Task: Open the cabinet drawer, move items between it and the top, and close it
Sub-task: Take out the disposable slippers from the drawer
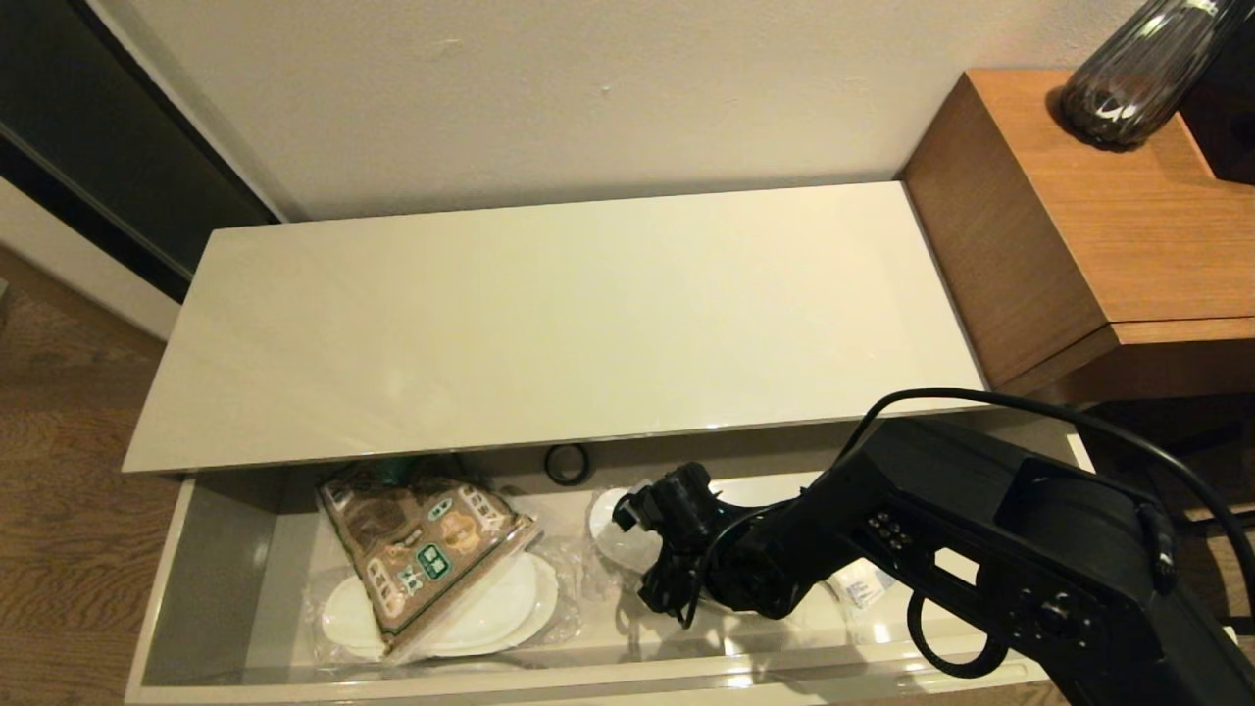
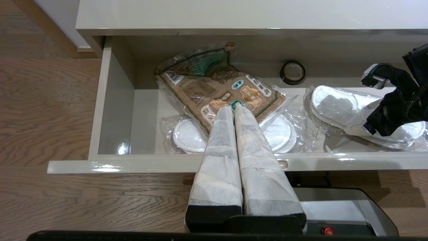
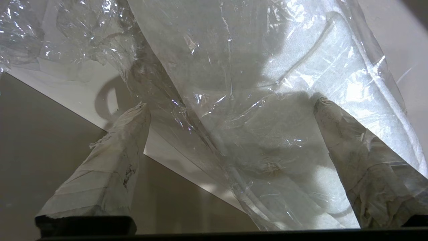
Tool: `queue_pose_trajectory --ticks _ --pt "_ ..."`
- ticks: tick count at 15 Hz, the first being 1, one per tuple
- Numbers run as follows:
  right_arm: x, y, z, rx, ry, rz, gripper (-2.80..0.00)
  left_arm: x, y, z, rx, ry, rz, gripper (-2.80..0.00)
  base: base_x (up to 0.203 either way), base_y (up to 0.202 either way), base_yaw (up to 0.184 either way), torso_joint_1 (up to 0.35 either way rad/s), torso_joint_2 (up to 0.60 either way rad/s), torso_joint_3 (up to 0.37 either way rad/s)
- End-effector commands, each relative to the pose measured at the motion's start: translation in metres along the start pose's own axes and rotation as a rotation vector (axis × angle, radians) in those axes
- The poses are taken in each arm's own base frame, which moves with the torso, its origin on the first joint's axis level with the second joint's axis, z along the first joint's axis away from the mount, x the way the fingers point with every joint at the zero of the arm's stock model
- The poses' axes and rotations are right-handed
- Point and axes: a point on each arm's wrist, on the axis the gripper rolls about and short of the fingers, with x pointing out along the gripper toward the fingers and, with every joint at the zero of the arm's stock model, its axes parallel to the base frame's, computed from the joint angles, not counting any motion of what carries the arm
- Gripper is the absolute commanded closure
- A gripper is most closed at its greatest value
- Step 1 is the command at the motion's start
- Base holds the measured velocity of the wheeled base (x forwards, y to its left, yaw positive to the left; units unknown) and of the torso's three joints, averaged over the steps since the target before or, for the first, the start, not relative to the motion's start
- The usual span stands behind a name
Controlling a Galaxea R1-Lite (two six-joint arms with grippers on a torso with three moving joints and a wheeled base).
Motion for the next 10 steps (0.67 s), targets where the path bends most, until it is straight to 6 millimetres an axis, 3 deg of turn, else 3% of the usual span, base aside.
queue_pose_trajectory --ticks 1,10 --pt "0.0006 0.0 0.0001 -0.002 0.001 0.003 -2.8 0.0001 0.0 0.0 -0.001 0.001 0.0 0.0 0.0 0.0 0.0 0.0 0.0 0.0" --pt "0.0019 -0.0046 0.0028 0.004 0.011 0.027 -2.8 0.0001 0.0001 0.0 -0.001 0.001 0.0 0.0 0.0 0.0 0.0 0.0 0.0 0.0"
